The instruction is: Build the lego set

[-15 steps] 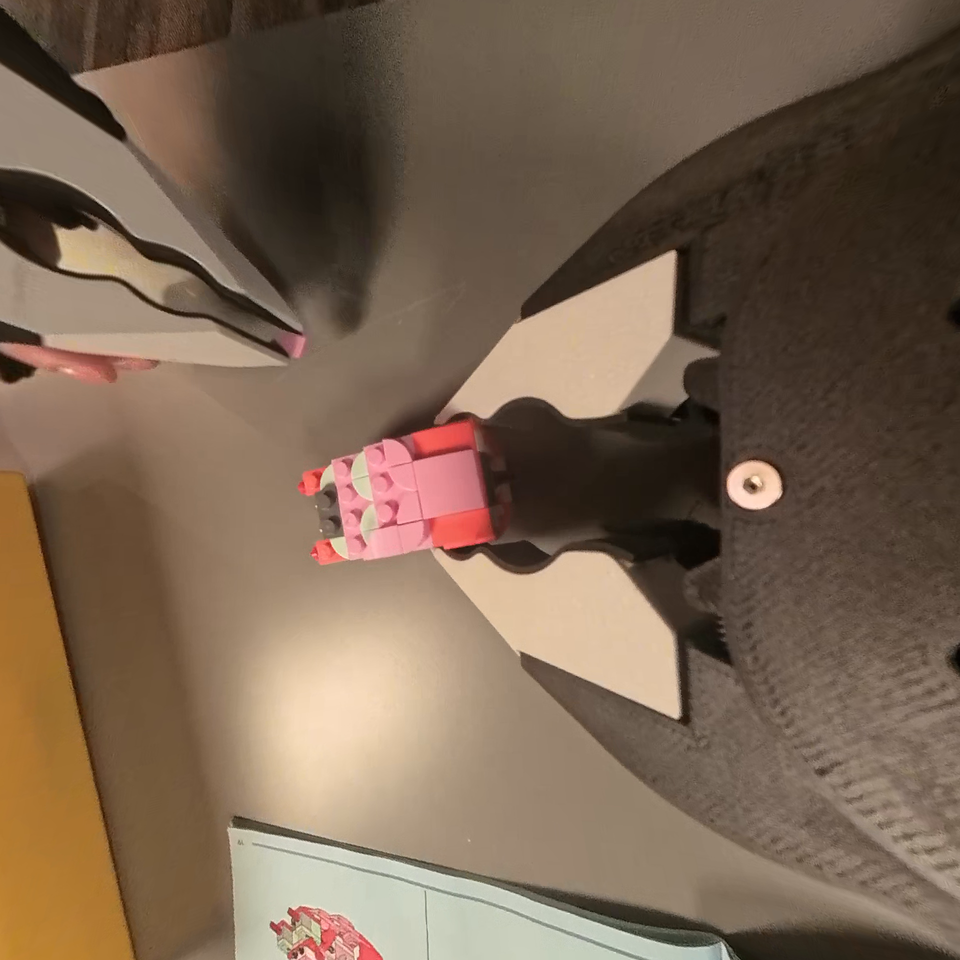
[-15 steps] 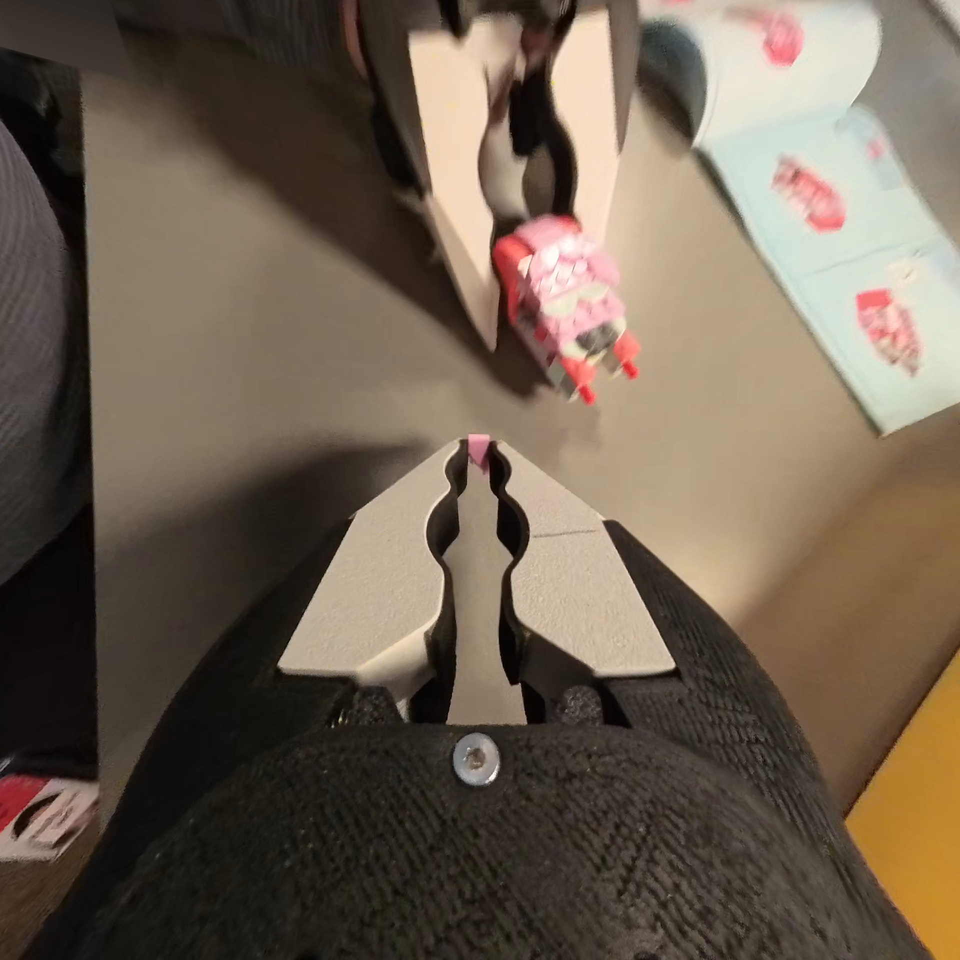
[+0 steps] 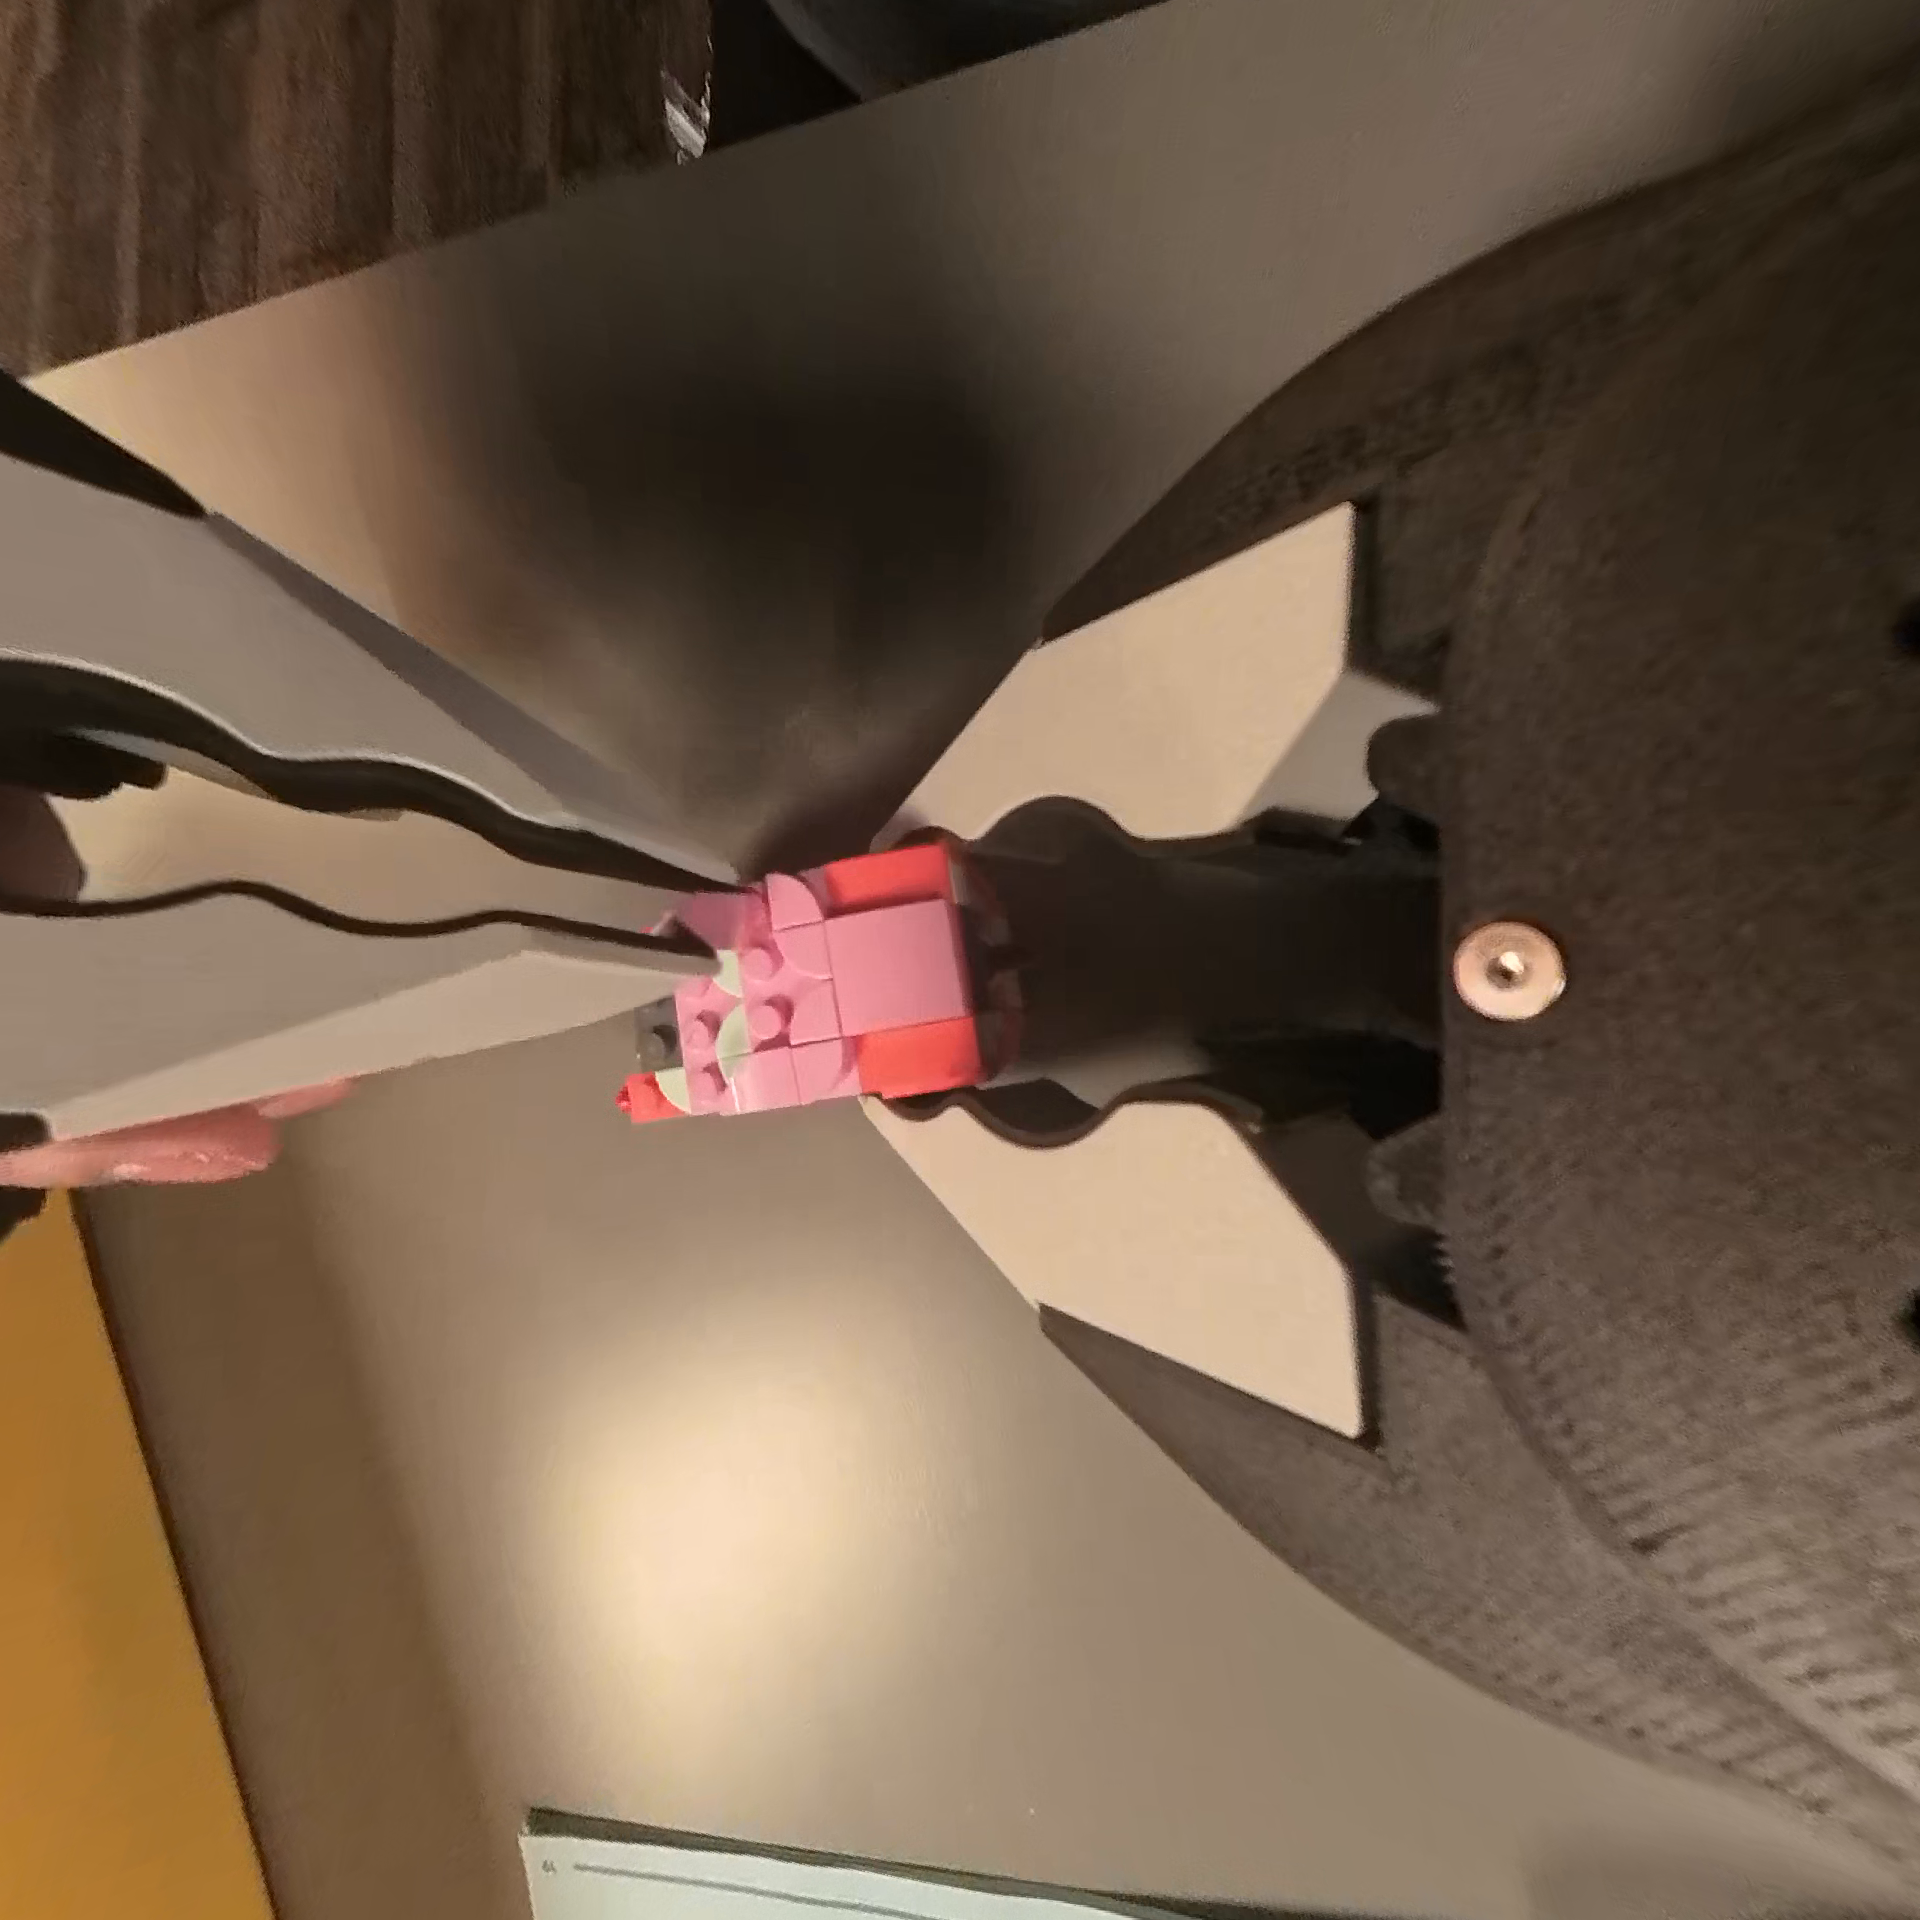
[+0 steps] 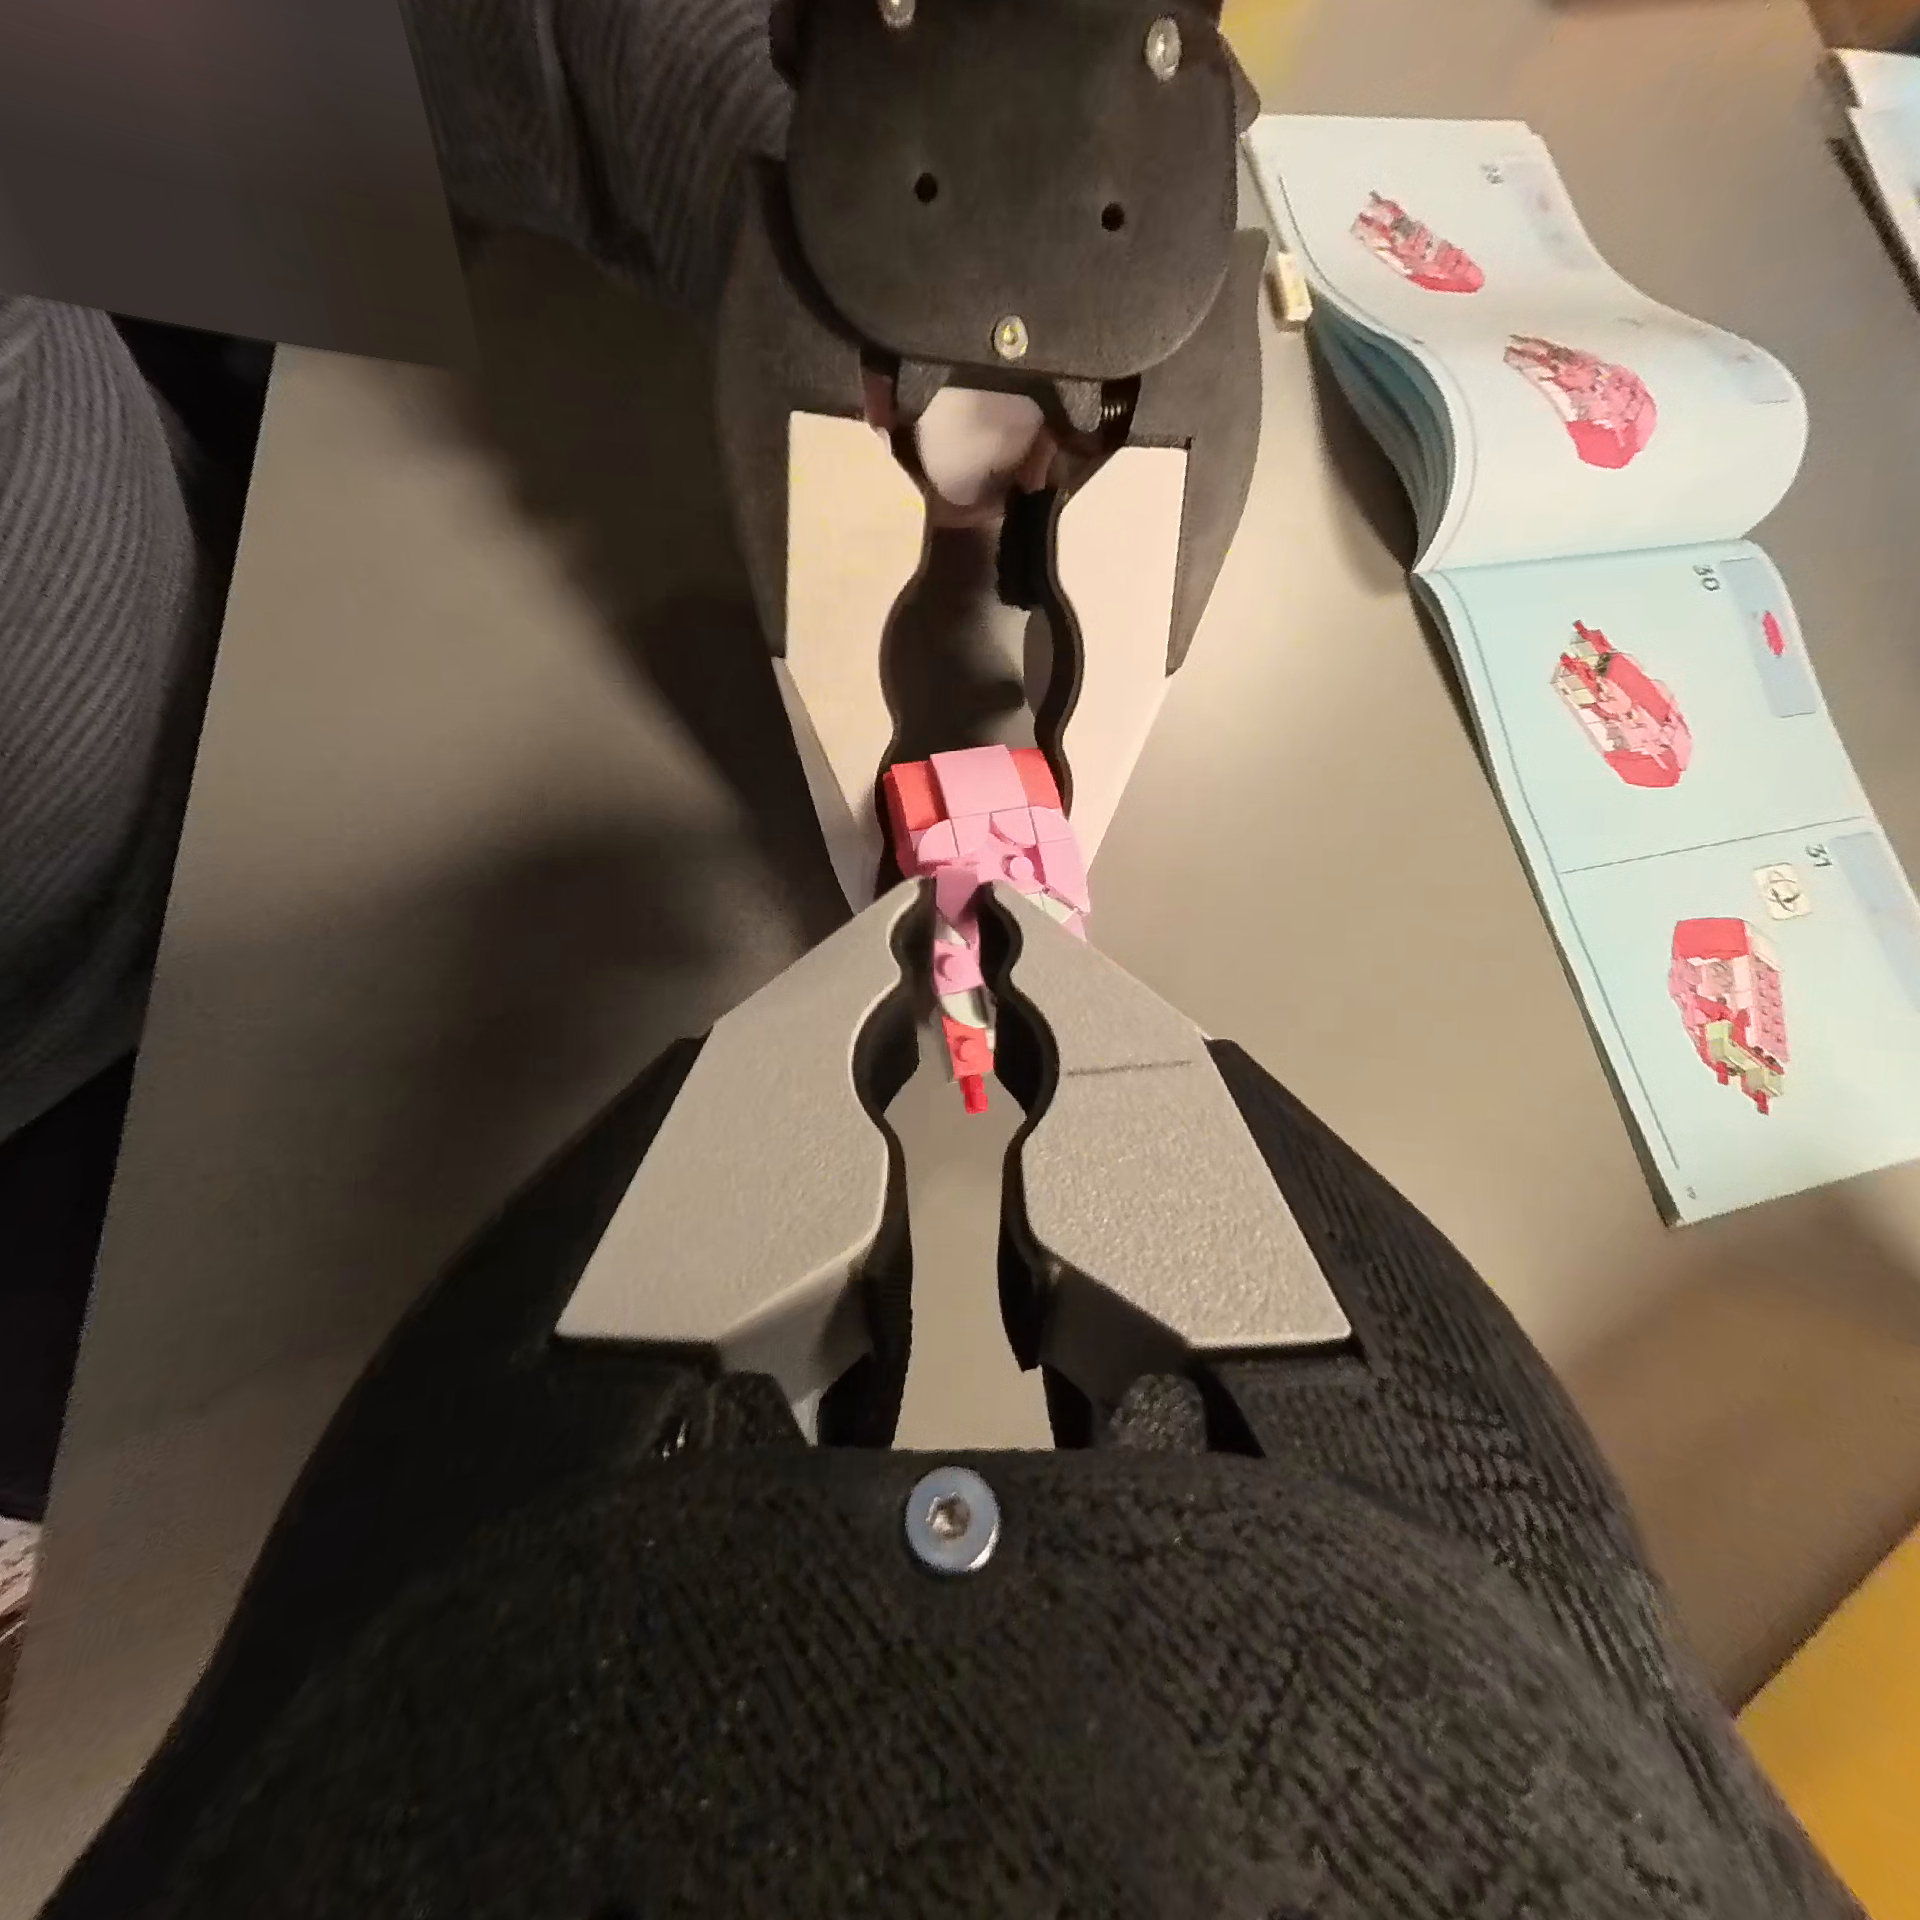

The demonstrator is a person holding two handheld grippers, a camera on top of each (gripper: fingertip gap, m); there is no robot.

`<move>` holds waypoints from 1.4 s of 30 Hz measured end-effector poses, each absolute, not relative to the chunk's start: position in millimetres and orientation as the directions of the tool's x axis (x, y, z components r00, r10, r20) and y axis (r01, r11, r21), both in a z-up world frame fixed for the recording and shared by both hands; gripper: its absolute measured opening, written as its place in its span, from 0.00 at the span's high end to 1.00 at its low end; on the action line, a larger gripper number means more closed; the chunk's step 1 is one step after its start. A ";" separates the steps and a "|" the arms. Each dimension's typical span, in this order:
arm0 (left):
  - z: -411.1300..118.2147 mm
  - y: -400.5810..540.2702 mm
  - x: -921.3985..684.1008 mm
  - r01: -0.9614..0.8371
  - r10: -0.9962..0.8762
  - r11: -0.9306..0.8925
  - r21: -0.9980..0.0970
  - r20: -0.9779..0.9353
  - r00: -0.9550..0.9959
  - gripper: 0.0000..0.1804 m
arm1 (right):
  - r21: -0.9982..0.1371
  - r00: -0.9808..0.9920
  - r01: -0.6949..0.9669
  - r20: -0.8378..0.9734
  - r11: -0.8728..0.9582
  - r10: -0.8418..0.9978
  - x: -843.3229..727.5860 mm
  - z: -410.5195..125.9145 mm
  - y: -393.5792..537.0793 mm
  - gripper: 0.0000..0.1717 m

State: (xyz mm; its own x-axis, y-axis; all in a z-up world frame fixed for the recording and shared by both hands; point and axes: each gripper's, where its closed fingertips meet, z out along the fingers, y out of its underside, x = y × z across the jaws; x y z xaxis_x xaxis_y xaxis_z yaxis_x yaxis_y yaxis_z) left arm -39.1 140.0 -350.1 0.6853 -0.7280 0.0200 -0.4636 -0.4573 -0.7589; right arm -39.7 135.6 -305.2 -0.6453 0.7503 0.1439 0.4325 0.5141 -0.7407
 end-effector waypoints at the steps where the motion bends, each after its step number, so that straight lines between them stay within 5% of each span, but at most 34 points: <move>1: -350.1 139.8 -38.9 -0.465 -0.730 -0.456 -0.759 0.020 0.683 0.78 | -0.741 -0.651 0.432 0.139 0.514 0.747 -39.9 -305.4 135.4 0.97; 29: -350.3 138.6 -37.8 -0.468 -0.738 -0.454 -0.758 0.026 0.674 0.78 | -0.739 -0.696 0.415 0.118 0.531 0.708 -40.6 -306.8 132.2 0.94; 35: -350.3 138.6 -38.1 -0.467 -0.738 -0.456 -0.758 0.028 0.674 0.78 | -0.738 -0.661 0.430 0.134 0.519 0.738 -35.8 -305.0 132.3 0.80; 38: -350.1 141.1 -40.4 -0.450 -0.721 -0.472 -0.758 0.038 0.692 0.78 | -0.750 -0.589 0.390 0.243 0.534 0.771 -35.9 -300.3 131.5 0.71; 42: -344.8 146.5 -45.5 -0.363 -0.675 -0.515 -0.776 0.107 0.730 0.78 | -0.594 -0.446 0.320 0.593 0.738 0.671 -38.9 -307.0 139.0 0.63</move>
